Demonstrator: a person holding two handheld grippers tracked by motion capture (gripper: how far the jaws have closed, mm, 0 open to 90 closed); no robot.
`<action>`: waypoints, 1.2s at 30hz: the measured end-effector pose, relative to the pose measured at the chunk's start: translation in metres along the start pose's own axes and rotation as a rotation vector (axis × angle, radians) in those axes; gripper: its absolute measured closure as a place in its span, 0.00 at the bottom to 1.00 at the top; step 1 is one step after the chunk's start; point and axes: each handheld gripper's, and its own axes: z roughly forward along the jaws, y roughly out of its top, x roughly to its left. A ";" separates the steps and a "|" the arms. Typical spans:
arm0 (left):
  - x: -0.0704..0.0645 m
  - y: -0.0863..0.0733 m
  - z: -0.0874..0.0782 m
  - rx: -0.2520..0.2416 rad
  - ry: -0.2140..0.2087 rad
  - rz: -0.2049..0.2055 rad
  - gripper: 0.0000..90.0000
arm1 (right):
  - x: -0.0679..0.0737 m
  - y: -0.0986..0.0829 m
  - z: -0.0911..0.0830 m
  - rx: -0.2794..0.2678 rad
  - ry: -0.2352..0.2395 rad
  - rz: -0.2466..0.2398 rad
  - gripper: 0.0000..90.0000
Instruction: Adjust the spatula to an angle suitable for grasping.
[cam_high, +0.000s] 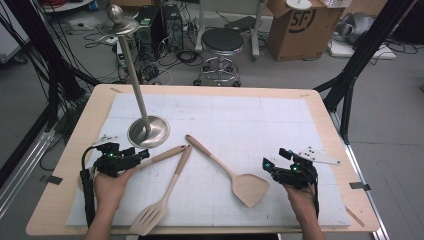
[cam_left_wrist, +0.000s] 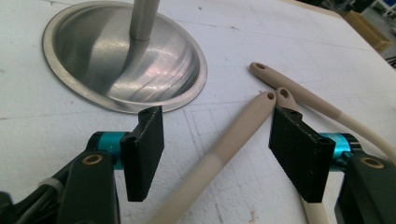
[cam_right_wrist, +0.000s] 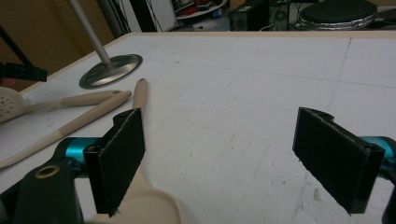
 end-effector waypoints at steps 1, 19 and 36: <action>0.000 0.000 0.000 -0.004 -0.005 -0.001 0.40 | 0.000 0.000 0.000 0.000 0.000 0.000 0.18; -0.003 -0.006 -0.005 -0.065 -0.071 0.033 0.34 | 0.002 -0.001 0.004 0.021 0.008 -0.004 0.20; -0.002 -0.007 -0.007 -0.097 -0.070 0.036 0.33 | 0.003 0.011 0.027 0.144 0.028 0.050 0.62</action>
